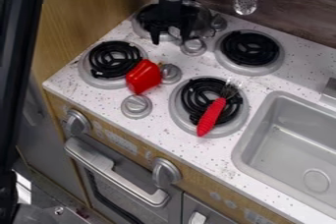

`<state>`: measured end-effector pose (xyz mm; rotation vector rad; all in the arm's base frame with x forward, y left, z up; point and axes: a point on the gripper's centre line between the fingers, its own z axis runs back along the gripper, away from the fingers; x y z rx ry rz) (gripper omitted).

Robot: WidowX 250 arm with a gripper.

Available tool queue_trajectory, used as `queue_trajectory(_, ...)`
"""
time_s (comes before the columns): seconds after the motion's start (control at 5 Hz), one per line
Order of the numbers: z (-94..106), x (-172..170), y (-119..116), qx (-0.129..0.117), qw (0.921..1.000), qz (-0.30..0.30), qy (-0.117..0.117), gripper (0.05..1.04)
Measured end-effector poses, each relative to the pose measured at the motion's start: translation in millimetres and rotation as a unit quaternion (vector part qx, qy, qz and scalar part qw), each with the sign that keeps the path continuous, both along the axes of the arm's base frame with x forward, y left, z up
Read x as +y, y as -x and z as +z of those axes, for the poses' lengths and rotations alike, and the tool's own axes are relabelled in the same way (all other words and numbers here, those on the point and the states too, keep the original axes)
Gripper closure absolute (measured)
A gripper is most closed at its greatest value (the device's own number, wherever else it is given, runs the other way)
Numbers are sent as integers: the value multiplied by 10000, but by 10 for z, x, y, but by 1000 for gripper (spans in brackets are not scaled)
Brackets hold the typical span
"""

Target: Move the silver pot from the top left burner to the top right burner

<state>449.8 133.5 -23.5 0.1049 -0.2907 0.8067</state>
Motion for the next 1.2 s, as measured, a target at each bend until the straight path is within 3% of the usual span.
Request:
queue_trajectory(0.2, -24, 27, -68, -301, 9994, -76, -176, 85)
queue_trajectory(0.4, -110, 32, -130, -792, 9953, -287, -483, 85)
queue_trajectory(0.6, -72, 65, -178, -933, 9929, -308, -675, 85)
queue_trajectory(1.0, 87, 32, -218, -970, 9941, -151, -452, 85)
queue_trajectory(1.2, 161, 15, -261, -1112, 9925, -213, -467, 85)
